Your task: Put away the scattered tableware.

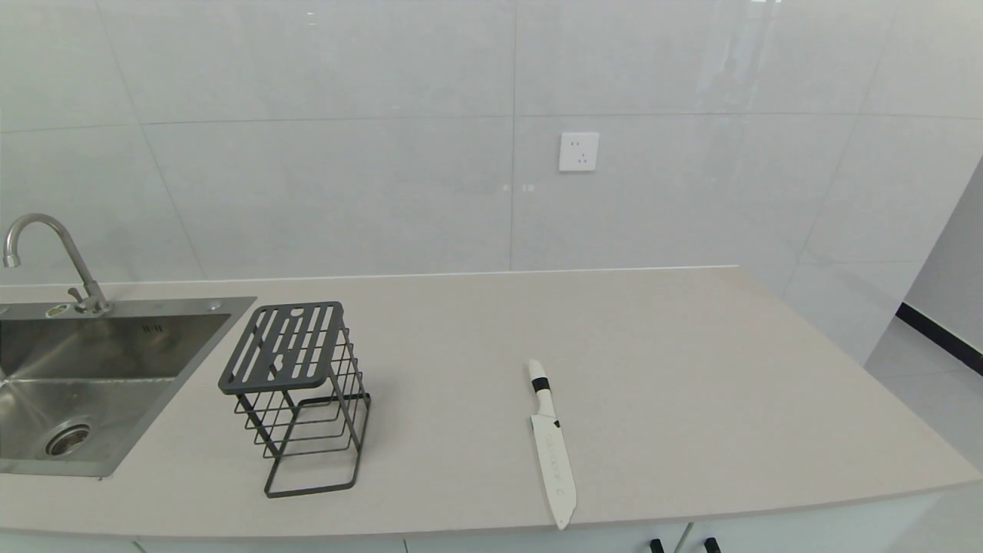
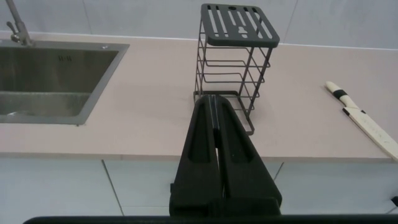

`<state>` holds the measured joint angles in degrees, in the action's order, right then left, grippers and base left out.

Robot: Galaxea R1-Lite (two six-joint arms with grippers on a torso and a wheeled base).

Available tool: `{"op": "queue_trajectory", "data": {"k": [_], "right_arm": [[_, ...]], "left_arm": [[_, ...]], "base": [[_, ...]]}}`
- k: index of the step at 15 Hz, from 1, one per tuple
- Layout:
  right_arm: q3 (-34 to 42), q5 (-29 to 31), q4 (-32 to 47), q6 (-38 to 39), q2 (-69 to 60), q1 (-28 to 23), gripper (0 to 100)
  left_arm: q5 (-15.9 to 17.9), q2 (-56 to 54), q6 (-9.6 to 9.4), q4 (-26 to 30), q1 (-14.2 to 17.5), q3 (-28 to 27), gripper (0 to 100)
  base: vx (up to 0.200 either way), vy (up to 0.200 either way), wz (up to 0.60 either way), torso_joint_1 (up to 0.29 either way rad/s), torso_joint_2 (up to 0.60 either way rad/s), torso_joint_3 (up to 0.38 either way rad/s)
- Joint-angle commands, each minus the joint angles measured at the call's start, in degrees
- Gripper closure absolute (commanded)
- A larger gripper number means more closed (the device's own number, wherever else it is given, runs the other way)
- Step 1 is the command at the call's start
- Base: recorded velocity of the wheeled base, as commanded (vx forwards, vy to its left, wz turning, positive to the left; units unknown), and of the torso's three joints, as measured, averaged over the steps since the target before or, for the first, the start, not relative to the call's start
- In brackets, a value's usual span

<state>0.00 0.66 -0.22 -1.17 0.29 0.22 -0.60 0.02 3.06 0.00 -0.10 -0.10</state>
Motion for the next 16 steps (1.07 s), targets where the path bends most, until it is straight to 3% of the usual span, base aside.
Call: {"op": "queue_trajectory", "data": {"k": [1, 6, 12, 16], "right_arm": [[0.0, 0.0, 0.0, -0.1, 0.0, 0.0, 0], [0.0, 0.1, 0.0, -0.1, 0.0, 0.0, 0], [0.0, 0.0, 0.0, -0.1, 0.0, 0.0, 0], [0.0, 0.0, 0.0, -0.1, 0.0, 0.0, 0]], "left_arm": [[0.0, 0.0, 0.02, 0.0, 0.1, 0.0, 100], [0.0, 0.0, 0.02, 0.0, 0.0, 0.0, 100], [0.0, 0.0, 0.02, 0.0, 0.0, 0.0, 100], [0.0, 0.0, 0.02, 0.0, 0.0, 0.0, 100]], "base": [[0.0, 0.0, 0.0, 0.0, 0.0, 0.0], [0.0, 0.0, 0.0, 0.045, -0.01, 0.037], [0.0, 0.0, 0.0, 0.306, -0.1, 0.191], [0.0, 0.0, 0.0, 0.086, -0.03, 0.051]]}}
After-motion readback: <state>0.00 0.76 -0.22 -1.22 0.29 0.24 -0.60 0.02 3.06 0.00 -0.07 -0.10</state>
